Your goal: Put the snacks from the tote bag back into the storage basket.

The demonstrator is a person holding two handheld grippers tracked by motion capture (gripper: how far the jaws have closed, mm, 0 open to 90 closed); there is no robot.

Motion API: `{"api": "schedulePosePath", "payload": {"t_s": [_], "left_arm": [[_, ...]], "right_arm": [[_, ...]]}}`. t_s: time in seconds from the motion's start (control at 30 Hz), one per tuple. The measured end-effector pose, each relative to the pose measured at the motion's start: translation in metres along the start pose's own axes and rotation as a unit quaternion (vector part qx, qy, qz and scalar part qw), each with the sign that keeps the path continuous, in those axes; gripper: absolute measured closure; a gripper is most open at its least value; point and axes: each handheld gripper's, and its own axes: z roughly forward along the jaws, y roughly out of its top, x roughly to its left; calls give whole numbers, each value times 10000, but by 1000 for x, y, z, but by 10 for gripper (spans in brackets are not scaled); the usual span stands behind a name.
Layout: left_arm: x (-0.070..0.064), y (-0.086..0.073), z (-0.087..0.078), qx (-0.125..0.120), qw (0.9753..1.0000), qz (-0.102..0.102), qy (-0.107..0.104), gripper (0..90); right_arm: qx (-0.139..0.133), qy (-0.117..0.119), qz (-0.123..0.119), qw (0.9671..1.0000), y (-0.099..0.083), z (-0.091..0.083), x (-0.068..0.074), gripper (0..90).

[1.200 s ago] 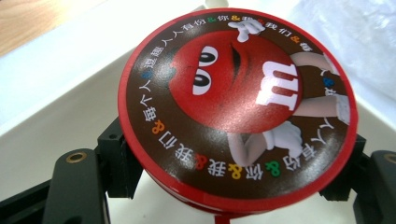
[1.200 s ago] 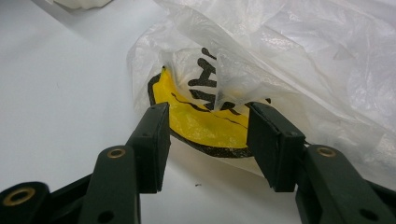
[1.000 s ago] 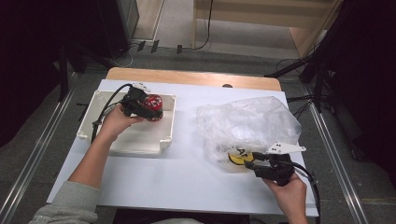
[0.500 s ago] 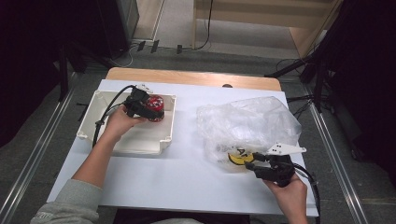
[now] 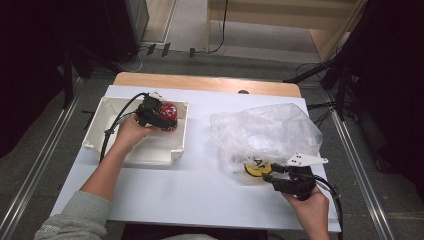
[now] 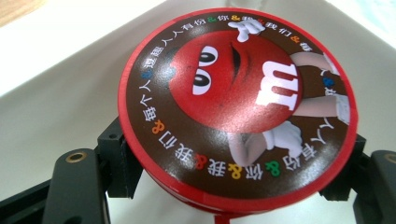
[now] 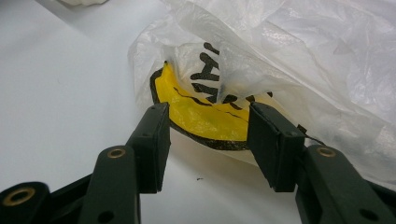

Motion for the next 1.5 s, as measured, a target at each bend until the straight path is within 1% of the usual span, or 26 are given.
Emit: {"api": "schedulePosePath", "payload": {"t_s": [0.07,0.13,0.2,0.3,0.43,0.6,0.7,0.83,0.93,0.97,1.0,1.03,1.07,1.13,1.17,1.27,1.33,1.4,1.43,1.5], "left_arm": [[0,0,1,4,10000,16,13,260],[0,0,2,-3,10000,27,81,260],[0,0,3,-36,10000,-9,75,260],[-1,0,4,5,9999,51,105,260],[-1,-1,6,-7,9999,49,130,260],[-3,-3,10,18,9997,185,171,260],[-4,-5,13,-37,9995,219,210,260],[-4,-7,14,-123,9996,162,182,259],[-4,-9,14,-122,9997,169,163,257],[-5,-10,14,-96,9995,235,192,255],[-5,-9,14,-83,9995,248,155,254],[-5,-9,13,-86,9997,202,90,244],[-5,-9,13,-92,9998,162,10,204],[-4,-8,10,-54,9999,124,-60,151],[-4,-7,7,-15,9998,150,-94,135],[-2,-7,-3,-53,9999,65,-117,110],[2,-8,-11,-111,9998,-39,-188,110],[4,-10,-16,-116,9997,-78,-190,116],[5,-11,-18,-87,9996,-71,-240,121],[3,-12,-21,-48,9997,-22,-223,125]], "right_arm": [[-1,7,-2,10000,0,0,0,508],[16,3,-4,10000,0,0,0,507],[12,6,-6,10000,0,0,0,508],[11,2,-7,10000,0,0,0,508],[7,8,1,10000,0,0,0,508],[-2,5,-1,10000,0,0,0,508],[9,4,-3,10000,0,0,0,508],[6,7,-19,10000,0,0,0,508],[8,8,-7,10000,0,1,0,508],[13,21,8,10000,0,1,0,507],[6,26,20,10000,1,1,0,508],[7,28,22,10000,1,2,0,508],[7,28,20,10000,1,2,0,508],[8,26,16,10000,1,2,0,508],[-4,28,13,10000,1,2,-1,508],[-4,21,9,10000,1,1,-1,508],[-4,25,10,10000,1,1,-1,508],[-10,33,7,10000,1,2,-1,508],[-10,39,1,10000,2,2,-2,508],[-19,39,0,10000,2,2,-2,508]]}}
